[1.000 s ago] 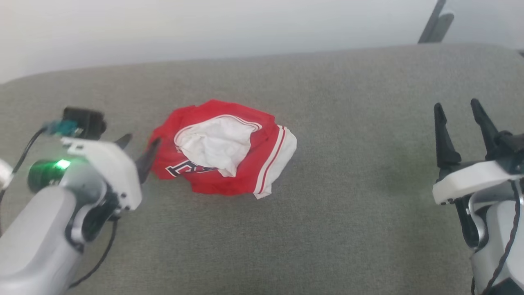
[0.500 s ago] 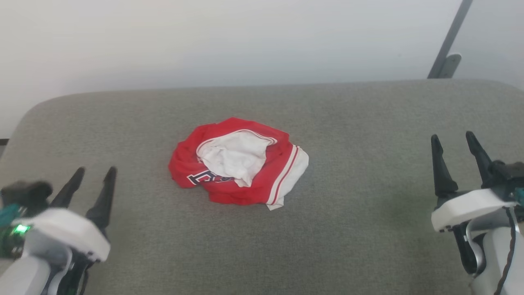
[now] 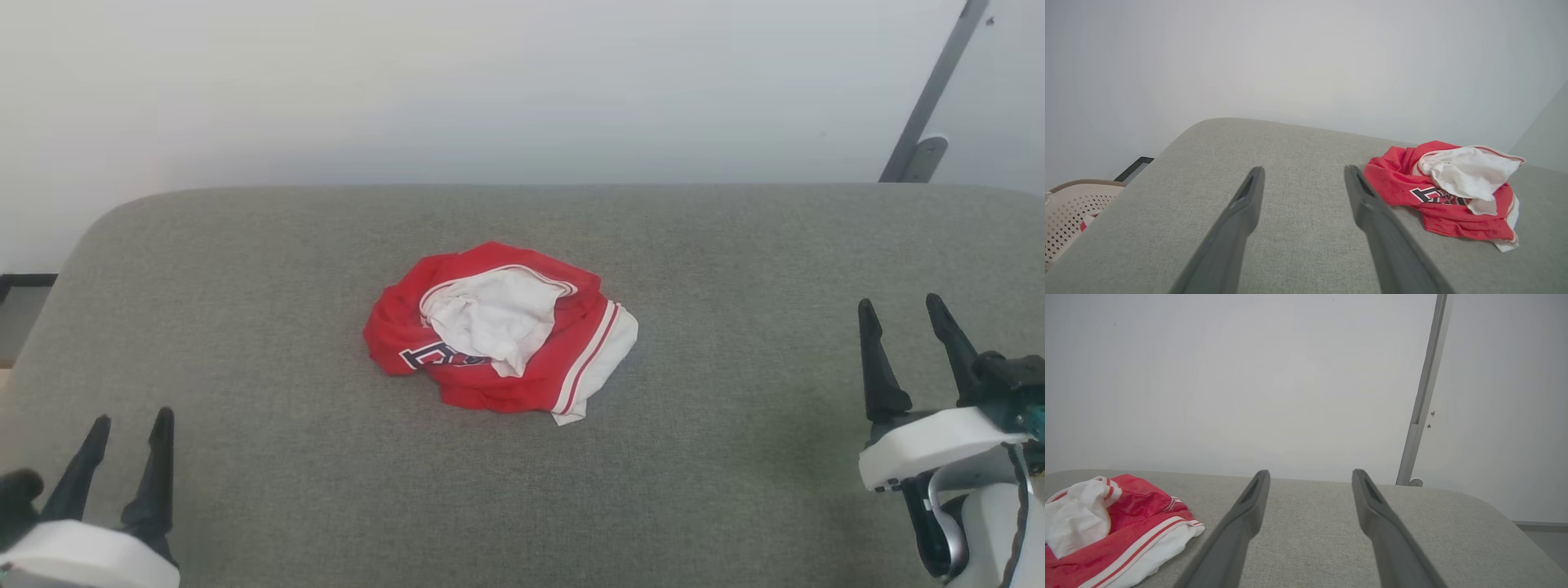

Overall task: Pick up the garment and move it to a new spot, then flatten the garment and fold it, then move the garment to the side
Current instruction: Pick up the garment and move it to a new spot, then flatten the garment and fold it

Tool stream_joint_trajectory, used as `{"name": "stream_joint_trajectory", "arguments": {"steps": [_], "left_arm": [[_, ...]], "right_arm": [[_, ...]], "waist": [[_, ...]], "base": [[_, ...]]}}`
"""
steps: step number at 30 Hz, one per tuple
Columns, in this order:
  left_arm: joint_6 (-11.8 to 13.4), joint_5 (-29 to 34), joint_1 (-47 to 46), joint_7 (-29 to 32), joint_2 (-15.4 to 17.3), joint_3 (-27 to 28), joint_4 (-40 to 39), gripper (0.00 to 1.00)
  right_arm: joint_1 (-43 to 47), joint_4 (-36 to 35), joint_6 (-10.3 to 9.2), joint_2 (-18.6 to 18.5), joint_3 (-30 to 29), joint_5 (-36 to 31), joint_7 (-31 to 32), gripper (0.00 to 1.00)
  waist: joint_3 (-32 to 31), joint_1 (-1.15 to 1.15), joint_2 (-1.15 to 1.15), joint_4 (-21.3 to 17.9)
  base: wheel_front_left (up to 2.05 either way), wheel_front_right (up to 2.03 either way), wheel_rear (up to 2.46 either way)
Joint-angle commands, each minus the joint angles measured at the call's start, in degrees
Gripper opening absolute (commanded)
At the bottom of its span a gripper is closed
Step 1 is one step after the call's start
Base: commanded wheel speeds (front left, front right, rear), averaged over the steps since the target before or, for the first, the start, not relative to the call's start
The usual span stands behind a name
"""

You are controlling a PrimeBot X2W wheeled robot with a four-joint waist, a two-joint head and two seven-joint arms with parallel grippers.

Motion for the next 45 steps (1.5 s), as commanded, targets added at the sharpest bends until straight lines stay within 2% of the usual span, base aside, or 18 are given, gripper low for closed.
{"name": "stream_joint_trajectory", "arguments": {"steps": [1,10,26,33,45], "left_arm": [[-0.3,1.1,1.0,-0.3,-0.2,0.5,-0.2,1.00],[-2.0,2.8,3.3,-0.4,-2.0,3.6,-0.7,1.00],[-3.1,3.9,2.9,-0.4,-3.0,3.7,-0.8,1.00],[-3.6,3.6,1.0,-0.3,-3.8,3.0,-1.2,1.00],[-5.4,4.8,-5.1,-0.2,-7.8,-1.3,0.9,1.00]], "right_arm": [[0.7,-0.3,-0.07,0.3,-0.2,0.0,-0.3,1.00],[1.4,-0.9,-0.07,0.3,-0.1,0.1,-0.3,1.00],[1.0,0.1,-0.07,0.2,2.3,1.6,1.3,1.00],[-1.2,0.6,-0.07,-0.7,6.0,4.5,6.5,1.00],[-7.1,2.7,-0.07,-3.7,13.2,9.3,22.4,1.00]], "waist": [[0.0,0.00,0.00,0.1],[-0.2,0.00,0.00,0.9],[1.0,0.00,0.00,1.7],[3.1,0.00,0.00,4.6],[9.4,0.00,0.00,13.2]], "base": [[0.00,0.00,0.00],[0.00,0.00,0.00],[0.00,0.00,0.00],[0.00,0.00,0.00],[0.00,0.00,0.00]]}}
